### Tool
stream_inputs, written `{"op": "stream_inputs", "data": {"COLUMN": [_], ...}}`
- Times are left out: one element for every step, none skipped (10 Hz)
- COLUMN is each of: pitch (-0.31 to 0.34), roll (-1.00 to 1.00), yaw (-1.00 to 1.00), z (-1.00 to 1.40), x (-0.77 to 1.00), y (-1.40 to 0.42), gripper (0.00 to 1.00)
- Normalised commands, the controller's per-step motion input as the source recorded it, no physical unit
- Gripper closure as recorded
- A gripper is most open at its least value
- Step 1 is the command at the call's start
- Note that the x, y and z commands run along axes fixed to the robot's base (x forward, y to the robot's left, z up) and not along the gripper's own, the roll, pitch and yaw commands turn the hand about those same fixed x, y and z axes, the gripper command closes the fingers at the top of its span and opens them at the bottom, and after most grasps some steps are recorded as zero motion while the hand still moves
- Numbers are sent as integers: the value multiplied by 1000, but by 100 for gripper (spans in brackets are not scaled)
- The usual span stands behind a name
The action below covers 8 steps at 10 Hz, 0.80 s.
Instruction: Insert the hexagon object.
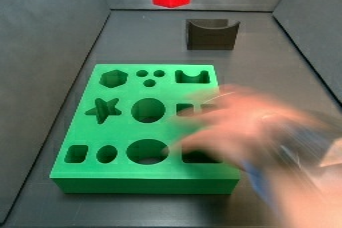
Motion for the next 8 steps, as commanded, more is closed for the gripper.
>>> {"op": "stream_inputs", "data": {"pitch": [-130, 0, 0, -33, -117, -91, -61, -126], "roll": [0, -9, -13, 0, 20, -26, 0, 0], "yaw": [-9, 0, 37, 129, 360, 20, -103, -194], "z": [-1000, -1000, -1000, -1000, -1000, -1000, -740, -717], "x": [-537, -897, -1000, -1000, -669, -603, -780, -754], "y": [0, -137, -289, -157, 206, 460, 229, 0], "gripper": [100, 100, 100, 100, 100, 100, 100, 100]}}
